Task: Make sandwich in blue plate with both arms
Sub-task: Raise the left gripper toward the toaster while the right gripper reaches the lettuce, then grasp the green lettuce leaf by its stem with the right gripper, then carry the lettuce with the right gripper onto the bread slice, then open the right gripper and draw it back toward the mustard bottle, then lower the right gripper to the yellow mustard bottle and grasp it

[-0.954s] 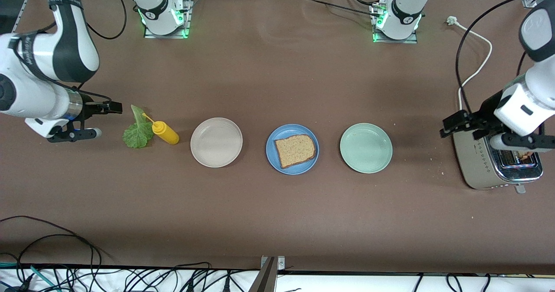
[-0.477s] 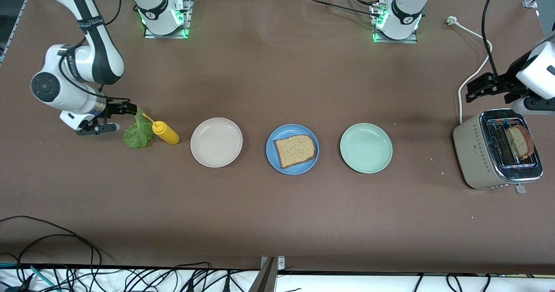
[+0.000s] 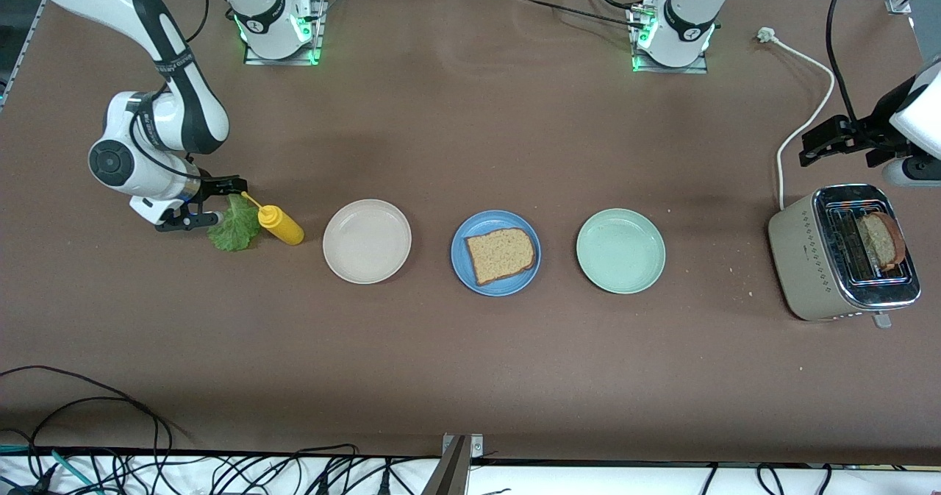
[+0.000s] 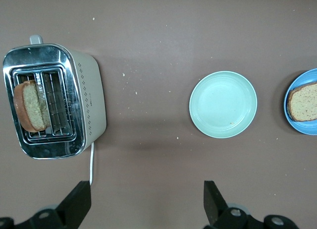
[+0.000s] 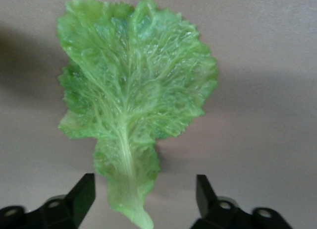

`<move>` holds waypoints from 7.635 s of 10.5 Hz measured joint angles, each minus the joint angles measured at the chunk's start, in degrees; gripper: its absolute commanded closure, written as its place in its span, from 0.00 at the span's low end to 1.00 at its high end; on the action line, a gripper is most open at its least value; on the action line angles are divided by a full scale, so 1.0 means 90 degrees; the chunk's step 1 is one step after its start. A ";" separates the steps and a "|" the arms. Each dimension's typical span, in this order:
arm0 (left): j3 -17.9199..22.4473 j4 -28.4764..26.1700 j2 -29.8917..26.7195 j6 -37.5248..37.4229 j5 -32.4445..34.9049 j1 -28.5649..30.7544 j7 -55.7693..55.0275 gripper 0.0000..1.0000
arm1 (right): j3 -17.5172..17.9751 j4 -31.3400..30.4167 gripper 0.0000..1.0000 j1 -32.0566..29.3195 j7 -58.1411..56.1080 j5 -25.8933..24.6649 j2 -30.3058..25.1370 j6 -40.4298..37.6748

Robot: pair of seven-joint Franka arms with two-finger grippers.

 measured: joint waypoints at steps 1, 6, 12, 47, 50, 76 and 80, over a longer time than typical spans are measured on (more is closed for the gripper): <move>0.0000 0.0001 0.0000 -0.0001 0.0000 0.0000 0.0002 0.00 | 0.0009 0.0000 1.00 0.0002 -0.0001 0.0000 0.0095 0.0090; 0.0002 0.0002 0.0001 -0.0002 0.0000 0.0053 0.0002 0.00 | 0.0048 0.0272 1.00 0.0026 -0.0039 0.0000 0.0101 0.0073; 0.0011 0.0002 0.0012 -0.0004 0.0000 0.0078 0.0003 0.00 | 0.0342 0.3062 1.00 0.0053 -0.0068 0.0000 -0.0299 -0.3461; 0.0032 0.0009 0.0026 -0.0007 0.0000 0.0293 0.0003 0.00 | 0.1504 0.5997 0.00 0.3499 0.7273 -0.0832 0.2159 -0.2040; 0.0032 0.0010 0.0027 -0.0007 0.0000 0.0293 0.0003 0.00 | 0.0947 0.6007 0.00 0.3291 0.4826 -0.0832 0.1482 -0.3385; 0.0028 0.0021 0.0037 -0.0007 0.0000 0.0301 0.0003 0.00 | -0.0335 0.2154 0.00 0.0311 -1.0167 0.4638 0.0966 -0.0601; 0.0029 0.0021 0.0037 -0.0007 0.0000 0.0302 0.0003 0.00 | -0.0343 0.2162 0.00 0.0326 -1.1694 0.6029 0.1323 -0.1767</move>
